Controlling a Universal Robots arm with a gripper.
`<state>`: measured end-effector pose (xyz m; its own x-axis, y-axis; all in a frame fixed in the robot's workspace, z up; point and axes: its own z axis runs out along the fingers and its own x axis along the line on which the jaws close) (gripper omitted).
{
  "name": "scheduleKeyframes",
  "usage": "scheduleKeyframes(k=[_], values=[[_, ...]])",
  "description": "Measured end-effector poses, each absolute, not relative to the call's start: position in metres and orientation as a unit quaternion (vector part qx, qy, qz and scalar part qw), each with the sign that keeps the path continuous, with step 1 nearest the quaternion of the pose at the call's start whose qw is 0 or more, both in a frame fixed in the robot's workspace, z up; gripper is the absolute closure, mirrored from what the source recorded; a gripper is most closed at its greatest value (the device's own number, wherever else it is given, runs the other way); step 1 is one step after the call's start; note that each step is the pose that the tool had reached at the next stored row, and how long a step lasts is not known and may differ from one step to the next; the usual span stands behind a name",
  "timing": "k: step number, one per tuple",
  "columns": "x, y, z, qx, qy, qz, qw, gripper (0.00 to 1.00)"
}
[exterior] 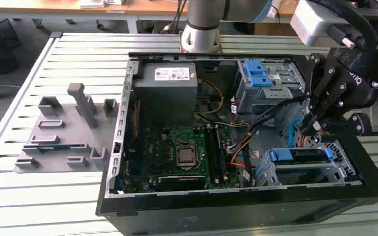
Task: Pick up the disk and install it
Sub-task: 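Insert the disk into the insertion slot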
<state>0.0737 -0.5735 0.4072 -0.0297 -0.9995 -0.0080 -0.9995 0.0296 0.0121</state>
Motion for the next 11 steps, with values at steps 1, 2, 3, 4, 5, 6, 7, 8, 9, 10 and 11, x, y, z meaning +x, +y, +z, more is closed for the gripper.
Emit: scheduleKeyframes(k=[1,2,3,4,5,6,7,8,9,10,11], values=[[0.074,-0.573,0.405,0.697,-0.718,-0.007,0.001,0.87],[0.074,-0.573,0.404,0.697,-0.718,-0.007,0.001,0.87],[0.074,-0.573,0.402,0.697,-0.718,-0.007,0.001,0.89],[0.074,-0.573,0.401,0.697,-0.717,-0.007,0.001,0.89],[0.074,-0.573,0.401,0.697,-0.717,-0.007,0.001,0.89],[0.074,-0.573,0.401,0.697,-0.718,-0.007,0.001,0.89],[0.074,-0.573,0.400,0.697,-0.717,-0.007,0.001,0.89],[0.074,-0.573,0.400,0.697,-0.717,-0.007,0.001,0.89],[0.074,-0.574,0.398,0.697,-0.717,-0.007,0.001,0.89],[0.074,-0.574,0.396,0.697,-0.718,-0.007,0.001,0.89],[0.074,-0.573,0.394,0.696,-0.718,-0.007,0.001,0.89]])
